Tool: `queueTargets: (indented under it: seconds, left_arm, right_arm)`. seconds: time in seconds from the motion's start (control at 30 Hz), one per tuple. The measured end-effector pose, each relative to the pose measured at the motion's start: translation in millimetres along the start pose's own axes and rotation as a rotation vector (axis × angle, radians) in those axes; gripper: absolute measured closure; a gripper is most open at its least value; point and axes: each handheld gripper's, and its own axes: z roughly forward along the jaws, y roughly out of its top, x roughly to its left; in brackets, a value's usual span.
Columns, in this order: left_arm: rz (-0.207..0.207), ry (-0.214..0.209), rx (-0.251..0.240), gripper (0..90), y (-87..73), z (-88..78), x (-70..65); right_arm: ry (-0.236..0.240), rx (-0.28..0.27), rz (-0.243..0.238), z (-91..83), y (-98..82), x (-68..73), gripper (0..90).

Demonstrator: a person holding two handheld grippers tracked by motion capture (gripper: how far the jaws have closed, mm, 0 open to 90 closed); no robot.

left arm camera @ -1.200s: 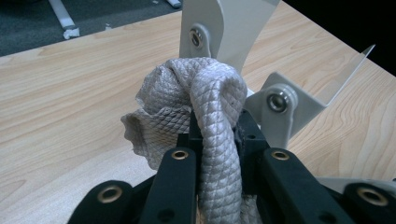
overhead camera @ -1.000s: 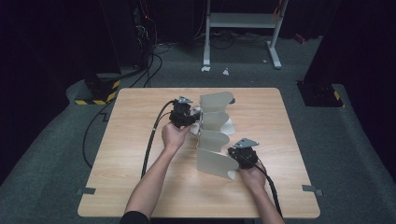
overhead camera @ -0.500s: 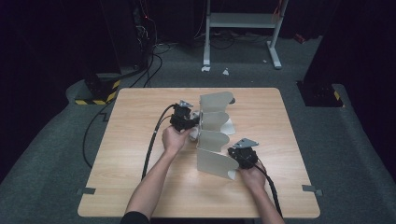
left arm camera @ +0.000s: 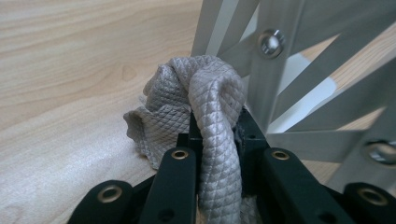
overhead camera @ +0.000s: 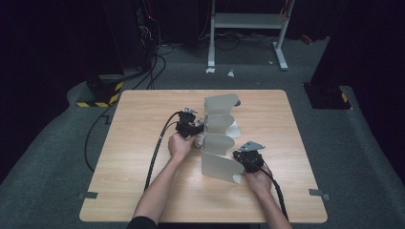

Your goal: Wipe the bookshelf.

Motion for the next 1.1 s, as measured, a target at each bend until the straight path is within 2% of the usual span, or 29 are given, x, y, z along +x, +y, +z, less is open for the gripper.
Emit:
queueTargets:
  seconds: [0.2, 0.37, 0.53, 0.67, 0.73, 0.83, 1.03, 1.1]
  left_arm:
    - [-0.012, -0.003, 0.041, 80.0, -8.3, 14.1, 2.4]
    - [-0.013, -0.002, 0.035, 80.0, -7.1, 14.0, 1.6]
    - [-0.015, -0.004, -0.007, 80.0, 1.2, 0.8, 3.1]
    - [0.042, 0.019, -0.021, 80.0, 16.2, -12.2, -4.5]
    - [0.054, 0.025, -0.02, 80.0, 18.4, -14.6, -4.9]
    - [0.041, 0.015, -0.046, 80.0, 20.6, -21.3, -2.9]
    - [0.058, 0.009, -0.114, 80.0, 34.2, -40.6, -6.4]
    - [0.064, 0.004, -0.12, 80.0, 39.8, -45.0, -6.9]
  right_arm:
    - [-0.001, -0.001, -0.007, 0.0, 0.0, 0.1, 86.5]
    - [-0.001, -0.001, -0.007, 0.0, 0.0, 0.2, 86.5]
    - [-0.002, 0.0, -0.008, 0.0, 0.0, 0.4, 86.5]
    - [-0.002, -0.001, -0.01, 0.0, 0.0, 0.7, 86.5]
    - [-0.004, -0.002, -0.014, 0.1, 0.0, 0.7, 86.5]
    - [-0.005, -0.002, -0.014, 0.1, -0.1, 1.1, 86.6]
    - [-0.003, -0.003, -0.015, 0.1, 0.0, 1.4, 86.6]
    - [-0.001, -0.003, -0.012, 0.1, 0.0, 1.1, 86.5]
